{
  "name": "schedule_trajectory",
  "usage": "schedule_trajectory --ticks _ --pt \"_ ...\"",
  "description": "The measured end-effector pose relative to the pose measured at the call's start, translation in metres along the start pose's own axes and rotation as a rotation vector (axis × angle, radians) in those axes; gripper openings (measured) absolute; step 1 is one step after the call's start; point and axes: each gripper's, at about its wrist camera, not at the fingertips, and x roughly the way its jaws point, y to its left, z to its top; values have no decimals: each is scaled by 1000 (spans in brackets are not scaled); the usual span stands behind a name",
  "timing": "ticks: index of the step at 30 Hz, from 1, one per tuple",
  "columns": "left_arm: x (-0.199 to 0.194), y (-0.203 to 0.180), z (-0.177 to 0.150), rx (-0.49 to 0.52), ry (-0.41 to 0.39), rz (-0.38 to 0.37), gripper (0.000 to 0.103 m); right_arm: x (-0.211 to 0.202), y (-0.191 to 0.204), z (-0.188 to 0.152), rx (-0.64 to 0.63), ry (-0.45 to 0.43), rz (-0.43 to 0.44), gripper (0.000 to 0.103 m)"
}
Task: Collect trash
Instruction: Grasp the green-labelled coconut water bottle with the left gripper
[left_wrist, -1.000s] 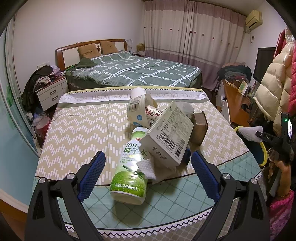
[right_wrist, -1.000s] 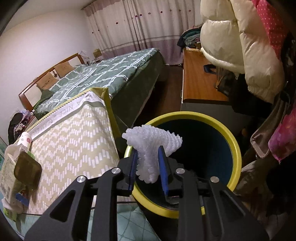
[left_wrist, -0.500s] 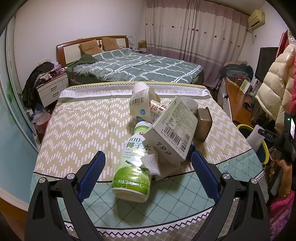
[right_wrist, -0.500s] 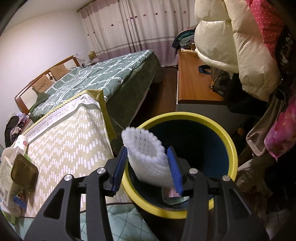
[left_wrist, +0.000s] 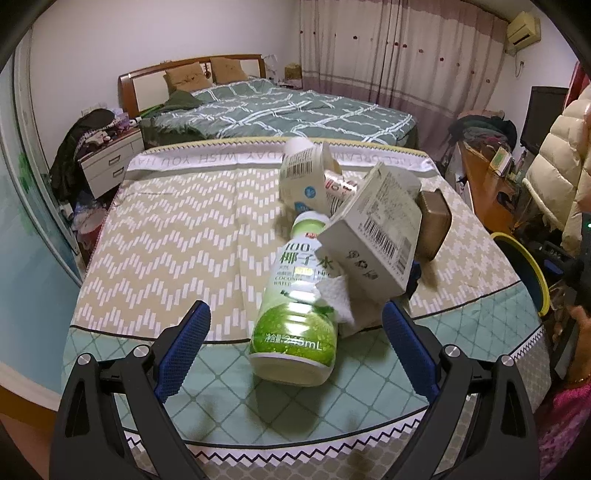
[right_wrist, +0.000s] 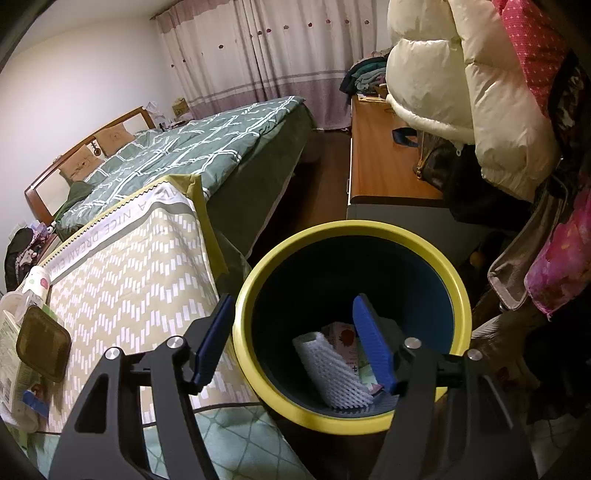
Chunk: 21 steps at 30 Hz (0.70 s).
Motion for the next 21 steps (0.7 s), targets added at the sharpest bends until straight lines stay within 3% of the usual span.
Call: schedule_trajectory --ticks 6,11,21 --pt "11 2 -10 29 40 -2 92 0 1 1 -1 -1 4 63" --pt "15 11 -19 36 72 -25 77 1 3 0 -3 -3 10 63" --pt "26 11 -24 62 83 -62 64 1 10 -2 -14 -5 13 63"
